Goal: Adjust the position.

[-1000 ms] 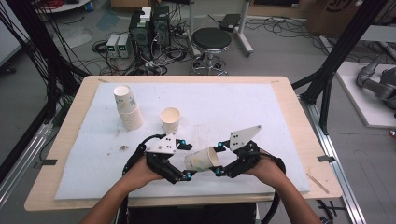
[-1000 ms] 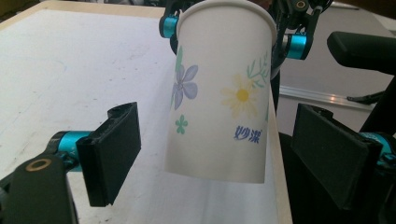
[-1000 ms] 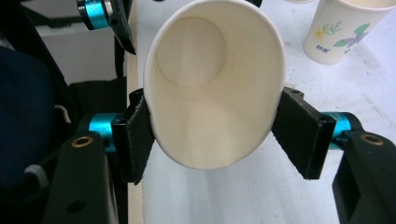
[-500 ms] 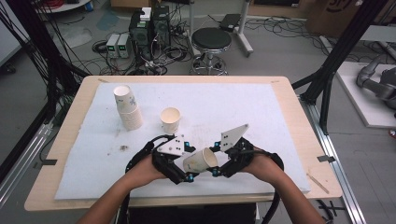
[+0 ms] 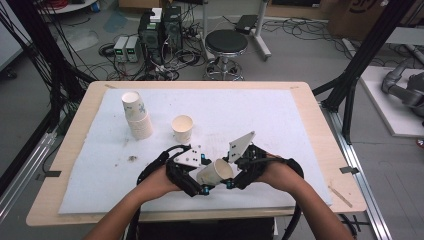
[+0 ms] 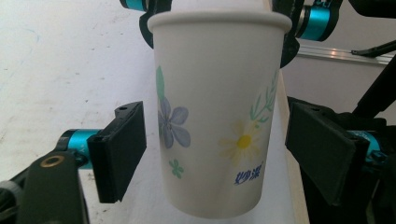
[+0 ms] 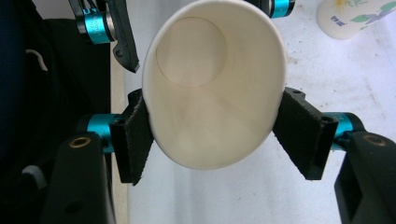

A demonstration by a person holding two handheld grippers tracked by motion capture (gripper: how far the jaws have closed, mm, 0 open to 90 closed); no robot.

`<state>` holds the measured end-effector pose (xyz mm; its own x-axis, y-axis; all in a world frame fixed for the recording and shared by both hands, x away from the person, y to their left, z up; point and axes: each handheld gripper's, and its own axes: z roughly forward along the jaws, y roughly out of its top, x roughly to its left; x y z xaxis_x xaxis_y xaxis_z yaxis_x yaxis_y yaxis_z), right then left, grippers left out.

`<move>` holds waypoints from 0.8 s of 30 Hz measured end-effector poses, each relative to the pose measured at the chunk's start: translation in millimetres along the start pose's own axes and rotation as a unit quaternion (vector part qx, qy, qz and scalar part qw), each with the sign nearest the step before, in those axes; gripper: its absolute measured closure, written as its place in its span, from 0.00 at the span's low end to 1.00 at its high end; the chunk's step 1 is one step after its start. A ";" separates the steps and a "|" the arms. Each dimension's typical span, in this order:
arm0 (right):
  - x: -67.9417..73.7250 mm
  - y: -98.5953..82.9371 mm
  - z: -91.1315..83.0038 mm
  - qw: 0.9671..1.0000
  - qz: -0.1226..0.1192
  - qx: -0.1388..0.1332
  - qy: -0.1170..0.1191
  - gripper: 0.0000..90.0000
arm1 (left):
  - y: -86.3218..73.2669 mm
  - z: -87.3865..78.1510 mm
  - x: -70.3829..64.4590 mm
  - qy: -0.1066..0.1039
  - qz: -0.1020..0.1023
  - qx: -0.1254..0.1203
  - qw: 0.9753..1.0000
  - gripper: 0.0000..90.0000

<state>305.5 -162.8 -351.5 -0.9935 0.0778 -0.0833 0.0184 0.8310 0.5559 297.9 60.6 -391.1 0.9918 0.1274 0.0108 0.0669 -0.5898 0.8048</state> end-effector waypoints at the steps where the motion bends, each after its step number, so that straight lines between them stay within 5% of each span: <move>1: 0.1 0.3 0.7 1.000 -0.001 0.002 0.002 0.36 | 0.2 0.6 0.1 -0.001 -0.001 0.001 1.000 0.25; 14: 2.5 4.0 3.4 1.000 -0.011 0.017 0.005 0.36 | 0.8 7.7 1.2 -0.016 -0.006 0.010 1.000 0.39; 24: 3.5 4.1 4.2 1.000 -0.016 0.008 0.008 0.33 | -2.7 9.7 0.1 -0.021 -0.018 -0.005 1.000 0.38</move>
<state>302.6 -156.8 -353.1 -0.9952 0.0424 -0.0886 -0.0123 0.8414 0.5403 298.9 54.5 -399.1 0.9925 0.1146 -0.0421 0.1011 -0.5778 0.8099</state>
